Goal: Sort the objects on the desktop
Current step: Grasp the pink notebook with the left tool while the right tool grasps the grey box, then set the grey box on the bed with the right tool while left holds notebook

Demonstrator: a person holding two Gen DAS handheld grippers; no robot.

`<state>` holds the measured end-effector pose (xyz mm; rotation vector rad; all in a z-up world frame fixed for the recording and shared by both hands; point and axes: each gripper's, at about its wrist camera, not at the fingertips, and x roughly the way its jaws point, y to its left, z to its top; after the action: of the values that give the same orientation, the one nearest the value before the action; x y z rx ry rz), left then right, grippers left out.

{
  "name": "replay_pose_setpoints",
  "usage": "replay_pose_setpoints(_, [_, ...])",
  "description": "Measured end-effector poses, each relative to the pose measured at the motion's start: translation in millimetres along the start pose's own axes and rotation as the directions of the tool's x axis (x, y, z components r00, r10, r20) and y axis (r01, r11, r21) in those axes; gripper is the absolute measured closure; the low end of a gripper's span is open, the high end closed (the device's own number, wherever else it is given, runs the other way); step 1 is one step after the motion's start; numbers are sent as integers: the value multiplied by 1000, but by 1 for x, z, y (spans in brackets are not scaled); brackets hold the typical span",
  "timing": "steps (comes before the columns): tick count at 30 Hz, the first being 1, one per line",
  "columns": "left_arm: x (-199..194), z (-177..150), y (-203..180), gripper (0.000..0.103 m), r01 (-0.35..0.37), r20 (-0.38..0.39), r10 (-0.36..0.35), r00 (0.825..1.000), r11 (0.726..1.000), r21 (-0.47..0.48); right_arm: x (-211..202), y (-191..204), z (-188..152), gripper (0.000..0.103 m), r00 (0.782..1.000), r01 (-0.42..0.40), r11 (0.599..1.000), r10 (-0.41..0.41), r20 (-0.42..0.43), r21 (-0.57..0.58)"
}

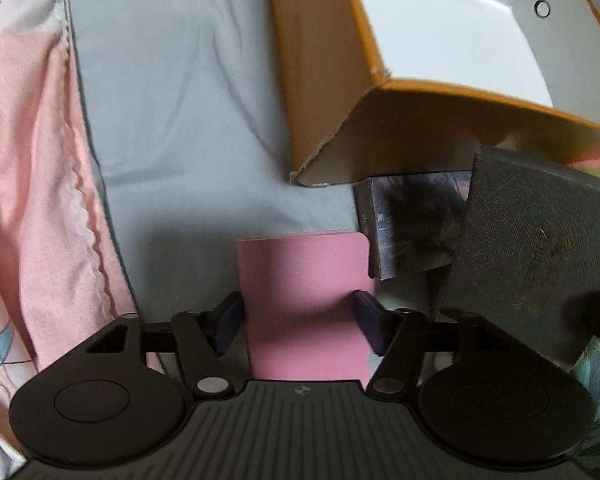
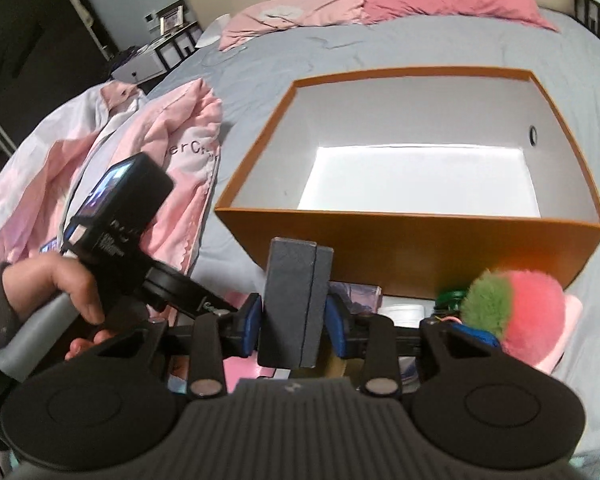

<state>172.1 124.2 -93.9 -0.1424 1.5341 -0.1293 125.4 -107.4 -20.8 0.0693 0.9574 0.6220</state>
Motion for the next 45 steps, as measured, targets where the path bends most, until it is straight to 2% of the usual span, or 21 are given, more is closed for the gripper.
replay_pose_setpoints(1, [-3, -2, 1, 45, -2, 9, 2, 1000, 1000, -4, -2, -2, 1, 68, 1000, 3, 1000, -3, 2, 6])
replay_pose_setpoints(2, [-5, -5, 3, 50, -3, 18, 4, 1000, 1000, -8, -3, -4, 1, 73, 1000, 9, 1000, -10, 4, 12])
replay_pose_setpoints(3, [-8, -8, 4, 53, -2, 31, 3, 1000, 1000, -9, -3, -5, 1, 87, 1000, 19, 1000, -19, 5, 15])
replay_pose_setpoints(5, [-14, -14, 3, 61, -2, 59, 2, 998, 1000, 1, -6, -12, 2, 86, 999, 37, 999, -37, 9, 32])
replay_pose_setpoints(7, [-22, -21, 1, 65, 0, 98, -2, 995, 1000, 20, -6, -19, 1, 85, 999, 46, 998, -46, 0, 40])
replay_pose_setpoints(11, [-38, -39, -10, 66, 4, 177, -20, 984, 996, 85, 2, -26, -1, 84, 999, 41, 997, -39, -24, 63])
replay_pose_setpoints(12, [-41, -44, -13, 66, 9, 188, -28, 982, 995, 103, 4, -29, -2, 81, 999, 42, 997, -41, -28, 67])
replay_pose_setpoints(13, [-45, -40, -14, 66, 4, 196, -28, 980, 993, 122, 8, -29, -2, 72, 998, 44, 996, -42, -36, 75])
replay_pose_setpoints(15, [-47, -43, -19, 66, -10, 212, -22, 977, 988, 152, 14, -30, -2, 65, 998, 50, 994, -45, -48, 94])
replay_pose_setpoints(21, [-56, -61, -24, 66, 31, 248, -74, 966, 985, 172, 26, -48, -4, 58, 995, -10, 977, 30, -92, 214])
replay_pose_setpoints(27, [-50, -69, -47, 66, -12, 283, -28, 959, 990, 138, 38, -66, -7, 52, 983, -105, 911, 157, -99, 400])
replay_pose_setpoints(30, [-49, -70, -48, 66, -23, 293, -15, 956, 992, 124, 43, -67, -4, 51, 979, -130, 892, 184, -85, 432])
replay_pose_setpoints(32, [-49, -70, -48, 66, -2, 302, -30, 953, 994, 106, 46, -64, -1, 51, 980, -136, 893, 185, -76, 429])
replay_pose_setpoints(33, [-51, -72, -47, 66, 19, 309, -50, 950, 995, 102, 47, -64, 0, 53, 980, -139, 893, 187, -72, 429])
replay_pose_setpoints(35, [-55, -77, -43, 67, 74, 325, -101, 940, 993, 95, 47, -61, 1, 64, 978, -152, 893, 198, -65, 424])
replay_pose_setpoints(37, [-55, -83, -42, 69, 122, 338, -142, 930, 989, 82, 47, -61, 1, 78, 974, -174, 888, 218, -56, 427])
replay_pose_setpoints(38, [-53, -84, -41, 70, 132, 339, -148, 929, 989, 70, 46, -59, 0, 81, 973, -180, 888, 223, -55, 423])
replay_pose_setpoints(40, [-44, -85, -42, 71, 147, 314, -151, 937, 988, 37, 44, -56, -1, 88, 973, -186, 896, 224, -48, 404])
replay_pose_setpoints(42, [-36, -86, -47, 72, 147, 297, -147, 944, 989, 22, 44, -54, 0, 89, 975, -179, 903, 215, -51, 390])
replay_pose_setpoints(45, [-32, -88, -55, 74, 106, 304, -109, 946, 994, 26, 42, -54, -1, 85, 981, -151, 912, 186, -56, 382])
